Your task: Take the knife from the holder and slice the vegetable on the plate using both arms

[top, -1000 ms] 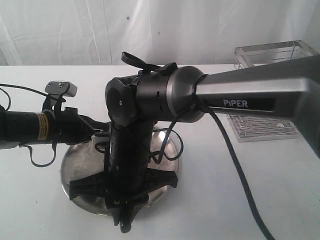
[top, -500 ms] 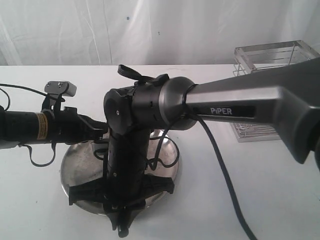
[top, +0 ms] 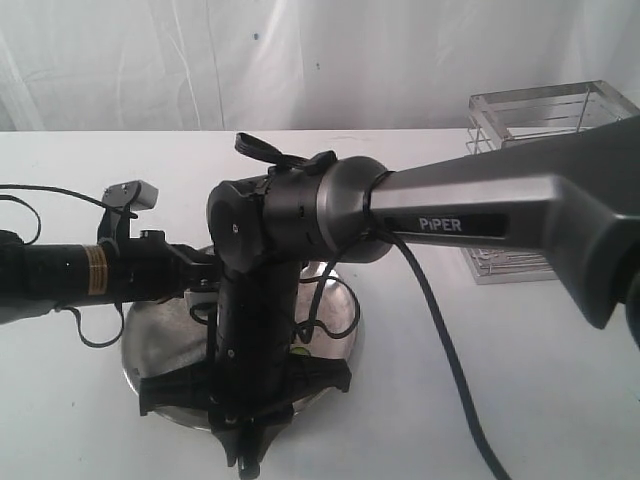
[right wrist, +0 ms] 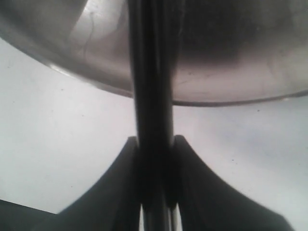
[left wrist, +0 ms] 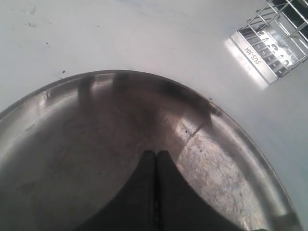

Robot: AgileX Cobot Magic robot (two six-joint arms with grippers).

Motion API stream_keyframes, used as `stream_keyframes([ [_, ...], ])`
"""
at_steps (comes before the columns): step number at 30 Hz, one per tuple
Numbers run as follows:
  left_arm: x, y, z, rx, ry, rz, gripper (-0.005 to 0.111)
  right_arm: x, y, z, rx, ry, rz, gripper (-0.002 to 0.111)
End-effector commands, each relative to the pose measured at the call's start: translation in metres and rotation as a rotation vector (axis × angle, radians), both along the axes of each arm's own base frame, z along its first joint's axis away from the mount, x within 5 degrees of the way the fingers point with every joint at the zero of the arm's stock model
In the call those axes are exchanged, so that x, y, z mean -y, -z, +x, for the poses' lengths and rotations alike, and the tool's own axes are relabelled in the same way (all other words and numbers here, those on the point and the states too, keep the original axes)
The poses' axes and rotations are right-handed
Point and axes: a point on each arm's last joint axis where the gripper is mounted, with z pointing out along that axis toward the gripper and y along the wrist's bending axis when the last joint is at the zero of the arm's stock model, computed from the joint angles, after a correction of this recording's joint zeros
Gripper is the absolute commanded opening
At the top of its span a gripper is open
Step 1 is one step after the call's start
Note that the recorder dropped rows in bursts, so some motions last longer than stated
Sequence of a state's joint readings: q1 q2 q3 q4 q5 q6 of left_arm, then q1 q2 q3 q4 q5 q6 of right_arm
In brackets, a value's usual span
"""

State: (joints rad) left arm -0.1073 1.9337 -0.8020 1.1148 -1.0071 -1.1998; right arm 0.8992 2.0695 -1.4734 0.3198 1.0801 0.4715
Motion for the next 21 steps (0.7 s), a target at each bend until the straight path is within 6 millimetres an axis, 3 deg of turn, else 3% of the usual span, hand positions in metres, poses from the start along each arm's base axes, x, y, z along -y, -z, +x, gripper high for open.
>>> stream_keyframes([
  [1,0.007,0.003,-0.001,0.015,0.05,-0.053,0.0,-0.001,-0.003,0.001,0.019,0.009,0.02,0.0],
  [7,0.009,-0.002,0.002,0.04,0.072,-0.09,0.0,-0.002,-0.003,0.001,0.018,0.009,0.021,0.0],
  [14,0.003,0.012,0.0,-0.049,0.047,0.05,0.0,-0.002,-0.003,0.002,0.026,0.012,0.027,0.0],
  [21,0.002,0.014,0.0,-0.084,0.031,0.053,0.0,-0.002,-0.003,0.002,0.026,0.012,0.027,0.0],
])
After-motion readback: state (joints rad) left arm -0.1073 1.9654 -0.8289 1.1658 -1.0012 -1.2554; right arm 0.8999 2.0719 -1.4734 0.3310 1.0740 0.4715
